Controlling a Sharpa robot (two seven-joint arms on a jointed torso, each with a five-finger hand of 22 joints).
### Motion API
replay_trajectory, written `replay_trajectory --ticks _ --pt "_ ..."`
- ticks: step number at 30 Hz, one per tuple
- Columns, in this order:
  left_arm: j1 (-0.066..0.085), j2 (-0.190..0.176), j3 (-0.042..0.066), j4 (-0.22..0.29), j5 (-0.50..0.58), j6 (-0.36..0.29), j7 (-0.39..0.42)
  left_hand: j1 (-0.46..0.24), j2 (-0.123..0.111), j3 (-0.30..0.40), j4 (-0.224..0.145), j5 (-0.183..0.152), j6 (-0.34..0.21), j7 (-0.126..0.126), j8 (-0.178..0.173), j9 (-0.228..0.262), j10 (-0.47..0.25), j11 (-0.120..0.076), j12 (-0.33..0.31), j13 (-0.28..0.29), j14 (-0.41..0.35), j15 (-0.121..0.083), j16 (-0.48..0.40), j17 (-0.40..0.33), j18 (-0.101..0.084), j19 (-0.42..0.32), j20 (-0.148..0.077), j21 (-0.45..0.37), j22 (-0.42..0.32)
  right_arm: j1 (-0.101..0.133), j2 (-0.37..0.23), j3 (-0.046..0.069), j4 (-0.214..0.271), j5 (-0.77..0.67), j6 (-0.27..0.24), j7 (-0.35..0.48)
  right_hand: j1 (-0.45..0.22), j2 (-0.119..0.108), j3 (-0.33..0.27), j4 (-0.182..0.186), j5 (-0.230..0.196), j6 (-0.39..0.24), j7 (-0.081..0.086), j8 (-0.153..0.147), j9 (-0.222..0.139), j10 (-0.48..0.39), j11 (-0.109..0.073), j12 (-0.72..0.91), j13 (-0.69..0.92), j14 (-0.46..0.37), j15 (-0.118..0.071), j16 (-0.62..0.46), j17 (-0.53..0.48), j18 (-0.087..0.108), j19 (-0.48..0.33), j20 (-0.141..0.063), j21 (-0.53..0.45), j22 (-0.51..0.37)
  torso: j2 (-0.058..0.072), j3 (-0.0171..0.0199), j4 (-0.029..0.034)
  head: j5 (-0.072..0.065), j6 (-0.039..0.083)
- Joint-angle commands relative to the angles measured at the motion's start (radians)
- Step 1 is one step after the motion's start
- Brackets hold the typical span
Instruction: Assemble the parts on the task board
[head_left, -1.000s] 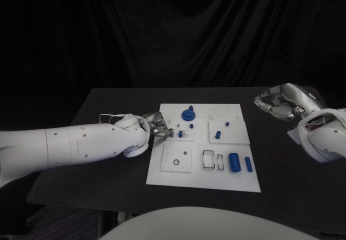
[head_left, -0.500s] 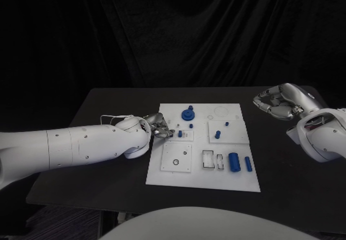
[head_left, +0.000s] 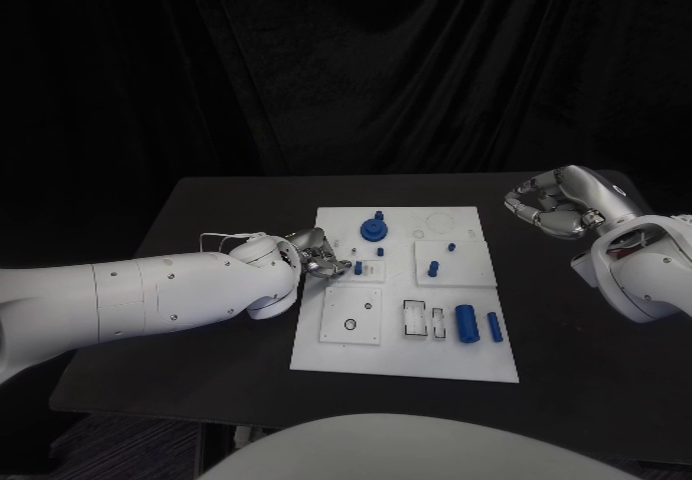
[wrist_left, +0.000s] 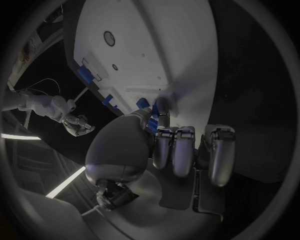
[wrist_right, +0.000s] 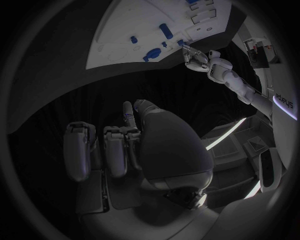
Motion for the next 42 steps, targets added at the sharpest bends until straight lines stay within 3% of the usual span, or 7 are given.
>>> replay_trajectory --ticks 1,9,13,28,32,35,42 --pt "-0.006 0.003 -0.002 0.000 0.001 0.018 0.001 -0.023 -0.001 -0.014 0.002 -0.014 0.000 0.008 -0.004 -0.005 0.108 0.002 0.003 0.263 0.104 0.000 0.003 0.263 0.001 0.090 0.000 -0.004 0.254 -0.002 -0.001 0.001 0.002 -0.003 -0.002 -0.015 0.006 0.000 0.005 0.000 0.004 0.006 -0.002 -0.005 -0.002 0.102 0.005 0.003 0.263 0.104 0.007 0.003 0.263 0.020 0.047 0.006 -0.004 0.227 -0.001 -0.0002 -0.0009 0.001 0.000" --pt "-0.007 -0.001 -0.002 0.002 -0.013 0.019 -0.021 -0.058 0.004 -0.040 0.003 -0.031 -0.004 0.012 -0.009 -0.009 0.108 0.005 0.003 0.263 0.104 0.002 0.003 0.263 0.002 0.087 0.002 -0.007 0.253 -0.002 -0.001 0.001 0.001 -0.003 0.001 -0.015 0.005 0.000 0.005 0.001 0.004 0.007 -0.002 -0.005 -0.001 0.102 0.005 0.003 0.263 0.104 0.007 0.003 0.263 0.019 0.048 0.006 -0.003 0.227 -0.001 -0.0003 -0.0016 0.003 0.000" --pt "-0.008 -0.005 -0.002 0.004 -0.044 0.023 -0.037 -0.166 0.045 -0.094 0.005 -0.034 -0.008 0.016 -0.018 -0.018 0.108 0.010 0.003 0.263 0.104 0.006 0.003 0.263 0.005 0.081 0.007 -0.018 0.249 -0.003 -0.001 0.001 0.001 -0.003 0.003 -0.015 0.005 0.000 0.005 0.001 0.004 0.007 -0.002 -0.005 -0.001 0.102 0.005 0.003 0.263 0.104 0.007 0.003 0.263 0.019 0.048 0.006 -0.003 0.227 -0.001 -0.0003 -0.0017 0.001 0.000" --pt "-0.009 -0.010 -0.002 0.003 -0.065 0.023 -0.050 -0.214 0.066 -0.139 0.004 -0.044 -0.010 0.015 -0.008 -0.001 0.108 0.010 0.003 0.263 0.104 0.007 0.003 0.263 0.002 0.086 0.007 -0.010 0.252 -0.005 0.001 0.001 -0.001 -0.003 0.009 -0.014 0.005 0.000 0.005 0.001 0.004 0.008 -0.002 -0.005 -0.001 0.102 0.005 0.003 0.263 0.104 0.007 0.003 0.263 0.020 0.047 0.006 -0.003 0.227 0.000 -0.0011 -0.0013 0.002 0.000" --pt "-0.009 -0.012 -0.002 0.001 -0.066 0.013 -0.047 -0.202 0.079 -0.173 0.003 -0.041 -0.036 0.009 0.044 0.103 0.108 0.005 0.003 0.263 0.104 0.002 0.003 0.263 0.002 0.088 0.003 -0.008 0.253 -0.006 0.000 0.001 -0.001 -0.003 0.010 -0.013 0.005 0.000 0.005 0.001 0.004 0.008 -0.002 -0.005 -0.001 0.102 0.005 0.003 0.263 0.104 0.007 0.003 0.263 0.020 0.047 0.006 -0.003 0.227 0.000 -0.0005 -0.0015 0.000 0.000" --pt "-0.009 -0.012 -0.002 -0.001 -0.066 0.009 -0.044 -0.191 0.098 -0.207 0.004 -0.033 -0.075 0.004 0.111 0.246 0.108 0.002 0.003 0.263 0.104 -0.002 0.003 0.263 0.002 0.088 0.000 -0.008 0.253 -0.006 0.000 0.001 -0.001 -0.003 0.010 -0.013 0.005 0.000 0.005 0.001 0.004 0.008 -0.002 -0.005 -0.001 0.102 0.005 0.003 0.263 0.104 0.007 0.003 0.263 0.020 0.047 0.006 -0.003 0.227 -0.001 -0.0007 -0.0019 0.001 0.000" --pt "-0.009 -0.012 -0.002 -0.007 -0.066 0.000 -0.016 -0.186 0.104 -0.214 0.003 -0.024 -0.089 0.005 0.118 0.275 0.108 0.001 0.003 0.263 0.104 -0.001 0.003 0.263 0.003 0.086 0.000 -0.011 0.252 -0.007 0.001 0.001 -0.003 -0.003 0.009 -0.013 0.004 0.000 0.005 0.002 0.005 0.010 -0.002 -0.004 -0.001 0.102 0.005 0.003 0.263 0.104 0.007 0.003 0.263 0.019 0.047 0.006 -0.003 0.227 -0.002 -0.0004 -0.0020 0.004 0.000"
